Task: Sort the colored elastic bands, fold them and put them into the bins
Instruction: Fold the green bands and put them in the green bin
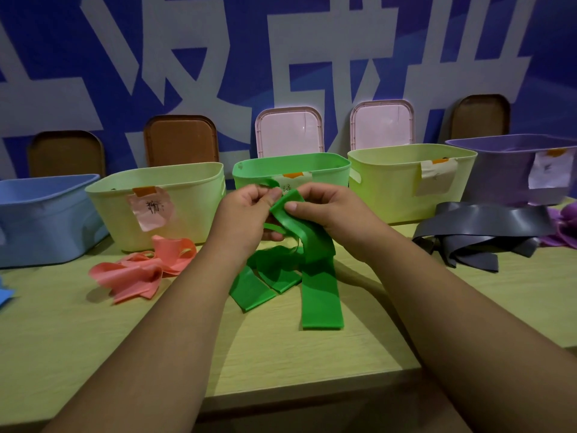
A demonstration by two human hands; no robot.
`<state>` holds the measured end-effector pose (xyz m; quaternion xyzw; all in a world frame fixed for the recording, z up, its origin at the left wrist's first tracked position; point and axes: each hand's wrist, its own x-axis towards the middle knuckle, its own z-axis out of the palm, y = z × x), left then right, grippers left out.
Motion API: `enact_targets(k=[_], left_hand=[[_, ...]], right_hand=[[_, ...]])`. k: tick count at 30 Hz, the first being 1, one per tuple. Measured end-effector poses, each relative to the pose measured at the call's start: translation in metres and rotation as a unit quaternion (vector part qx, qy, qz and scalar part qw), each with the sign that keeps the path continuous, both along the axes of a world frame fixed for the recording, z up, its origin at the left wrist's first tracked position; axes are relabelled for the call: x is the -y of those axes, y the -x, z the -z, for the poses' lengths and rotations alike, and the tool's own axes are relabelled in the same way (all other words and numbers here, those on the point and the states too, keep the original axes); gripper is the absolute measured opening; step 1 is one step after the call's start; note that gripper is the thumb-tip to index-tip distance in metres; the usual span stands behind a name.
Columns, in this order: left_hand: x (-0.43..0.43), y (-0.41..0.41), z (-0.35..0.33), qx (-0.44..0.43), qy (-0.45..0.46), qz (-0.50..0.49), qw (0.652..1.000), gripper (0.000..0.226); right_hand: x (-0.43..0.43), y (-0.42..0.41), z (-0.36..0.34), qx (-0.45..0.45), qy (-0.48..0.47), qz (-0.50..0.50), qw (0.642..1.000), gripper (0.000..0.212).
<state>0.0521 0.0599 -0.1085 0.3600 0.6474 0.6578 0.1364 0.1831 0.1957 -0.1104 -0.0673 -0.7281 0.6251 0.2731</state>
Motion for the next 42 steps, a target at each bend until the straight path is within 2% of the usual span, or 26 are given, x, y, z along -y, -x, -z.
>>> enact_targets(k=[11, 15, 23, 30, 33, 38, 40, 42], left_hand=[[0.004, -0.006, -0.003, -0.040, 0.039, 0.020, 0.998, 0.014], [0.007, -0.010, -0.005, -0.047, 0.047, 0.027, 0.997, 0.015], [0.009, -0.012, -0.008, -0.068, 0.057, 0.018, 0.996, 0.014], [0.009, -0.008, -0.005, -0.066, 0.042, -0.015, 0.997, 0.014], [0.011, -0.003, -0.005, -0.121, 0.049, -0.076, 0.989, 0.011], [0.015, 0.007, -0.005, -0.247, 0.068, -0.187, 0.948, 0.014], [0.017, 0.009, -0.006, -0.276, 0.060, -0.235, 0.930, 0.014], [0.018, 0.009, -0.007, -0.277, 0.053, -0.241, 0.929, 0.012]], right_hand=[[-0.002, 0.003, 0.001, 0.014, -0.037, 0.056, 0.998, 0.010], [-0.004, 0.003, 0.001, 0.007, -0.031, 0.062, 0.998, 0.004], [-0.004, 0.004, 0.002, 0.003, 0.002, 0.074, 0.997, 0.005], [-0.008, 0.004, 0.000, -0.014, 0.016, 0.130, 0.991, 0.006], [-0.006, 0.006, 0.001, -0.016, 0.006, 0.170, 0.985, 0.010], [-0.014, 0.007, 0.000, -0.033, -0.011, 0.260, 0.965, 0.004], [-0.017, 0.004, -0.002, -0.044, -0.003, 0.285, 0.958, 0.004], [-0.014, 0.003, -0.002, -0.045, -0.014, 0.270, 0.962, 0.004]])
